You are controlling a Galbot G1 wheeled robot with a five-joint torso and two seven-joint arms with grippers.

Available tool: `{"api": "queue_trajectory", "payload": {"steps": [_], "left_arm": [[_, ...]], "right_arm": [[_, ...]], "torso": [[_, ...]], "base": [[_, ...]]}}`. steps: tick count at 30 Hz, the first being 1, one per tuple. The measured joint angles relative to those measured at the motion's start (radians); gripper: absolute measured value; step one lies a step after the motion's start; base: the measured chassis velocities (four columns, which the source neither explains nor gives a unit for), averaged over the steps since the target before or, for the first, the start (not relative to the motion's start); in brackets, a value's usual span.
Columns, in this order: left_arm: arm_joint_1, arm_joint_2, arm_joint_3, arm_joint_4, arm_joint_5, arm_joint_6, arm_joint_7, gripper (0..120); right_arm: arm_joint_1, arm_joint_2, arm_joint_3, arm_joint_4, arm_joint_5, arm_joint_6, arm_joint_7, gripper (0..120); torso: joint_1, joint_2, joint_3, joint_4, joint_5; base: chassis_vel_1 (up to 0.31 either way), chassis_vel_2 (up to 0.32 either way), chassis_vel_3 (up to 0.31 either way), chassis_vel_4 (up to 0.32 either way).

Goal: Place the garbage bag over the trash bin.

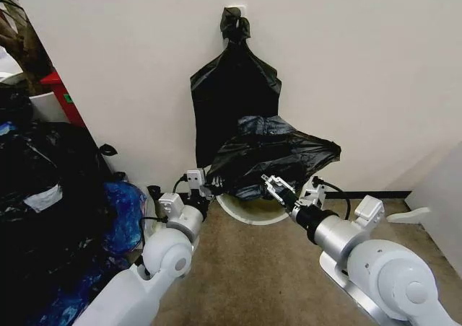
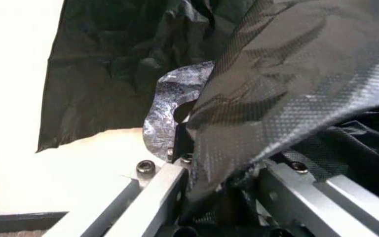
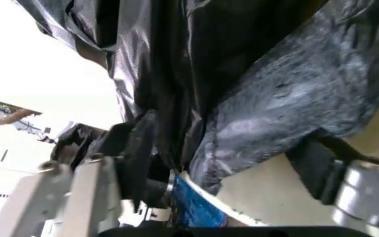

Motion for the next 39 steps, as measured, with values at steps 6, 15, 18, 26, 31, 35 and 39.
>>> {"api": "queue_trajectory", "payload": {"steps": [6, 15, 18, 26, 31, 35, 39], "left_arm": [[0.006, 0.005, -0.007, -0.010, -0.005, 0.000, -0.001, 1], [0.014, 0.005, -0.013, -0.013, -0.006, 0.000, -0.002, 1], [0.015, 0.005, -0.014, -0.012, -0.006, 0.000, -0.003, 1], [0.007, -0.001, -0.029, 0.011, -0.019, -0.001, -0.022, 1], [0.001, -0.005, -0.038, 0.021, -0.030, -0.002, -0.028, 1], [-0.008, -0.008, -0.048, 0.027, -0.054, -0.001, -0.044, 1], [-0.012, -0.012, -0.052, 0.032, -0.066, -0.001, -0.054, 1]], "right_arm": [[-0.001, -0.001, -0.003, -0.006, -0.013, -0.001, -0.005, 40], [-0.012, -0.005, -0.002, 0.001, -0.022, 0.000, -0.012, 6], [-0.018, -0.006, 0.000, 0.006, -0.022, 0.000, -0.012, 0], [-0.060, -0.022, 0.016, 0.009, -0.010, 0.000, -0.005, 0], [-0.085, -0.028, 0.029, 0.010, 0.013, 0.000, 0.010, 0], [-0.117, -0.034, 0.047, 0.010, 0.031, -0.001, 0.029, 0], [-0.133, -0.036, 0.050, 0.010, 0.037, -0.005, 0.031, 0]], "torso": [[0.000, 0.000, 0.000, 0.0000, 0.0000], [0.000, 0.000, 0.000, 0.0000, 0.0000], [0.000, 0.000, 0.000, 0.0000, 0.0000], [0.000, 0.000, 0.000, 0.0000, 0.0000], [0.000, 0.000, 0.000, 0.0000, 0.0000], [0.000, 0.000, 0.000, 0.0000, 0.0000], [0.000, 0.000, 0.000, -0.0001, 0.0000]], "base": [[0.000, 0.000, 0.000, 0.000], [0.000, 0.000, 0.000, 0.000], [0.000, 0.000, 0.000, 0.000], [0.000, 0.000, 0.000, 0.000], [0.000, 0.000, 0.000, 0.000], [0.000, 0.000, 0.000, 0.000], [0.000, 0.000, 0.000, 0.000]]}}
